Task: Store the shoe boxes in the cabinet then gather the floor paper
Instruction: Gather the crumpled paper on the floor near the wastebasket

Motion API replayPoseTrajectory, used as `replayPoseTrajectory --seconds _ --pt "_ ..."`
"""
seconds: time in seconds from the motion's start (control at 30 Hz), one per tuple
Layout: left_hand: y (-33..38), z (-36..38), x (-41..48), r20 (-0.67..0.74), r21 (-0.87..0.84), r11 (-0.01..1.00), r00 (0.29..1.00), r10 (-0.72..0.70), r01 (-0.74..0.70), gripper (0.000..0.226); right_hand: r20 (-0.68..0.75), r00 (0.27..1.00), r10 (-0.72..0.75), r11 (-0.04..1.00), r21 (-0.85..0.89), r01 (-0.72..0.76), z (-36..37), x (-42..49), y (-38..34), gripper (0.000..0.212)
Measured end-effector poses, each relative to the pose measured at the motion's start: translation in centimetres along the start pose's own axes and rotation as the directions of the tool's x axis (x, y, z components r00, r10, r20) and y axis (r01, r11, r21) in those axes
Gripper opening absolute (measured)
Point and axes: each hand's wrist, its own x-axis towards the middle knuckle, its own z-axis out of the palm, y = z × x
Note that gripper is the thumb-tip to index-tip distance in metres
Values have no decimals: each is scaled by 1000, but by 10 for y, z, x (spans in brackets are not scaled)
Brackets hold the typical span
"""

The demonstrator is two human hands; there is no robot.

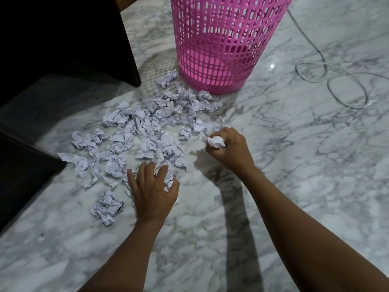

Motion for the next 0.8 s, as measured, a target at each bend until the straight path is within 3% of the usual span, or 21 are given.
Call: replayPoseTrajectory --seconds 0.2,0.37,0.53,0.8 --pt "5 -5 2 25 -16 998 998 -63 63 33 78 993 91 995 -42 -88 3 12 24 25" --pt "4 -3 3 46 2 996 995 -90 90 36 67 992 109 984 -147 -99 8 13 31 48" --pt "4 -2 5 1 0 997 997 -81 81 30 159 981 113 994 -21 -111 4 17 24 26" --pt "5 -3 9 16 -85 991 995 -103 104 22 102 995 14 1000 -20 -12 28 -16 1 35"
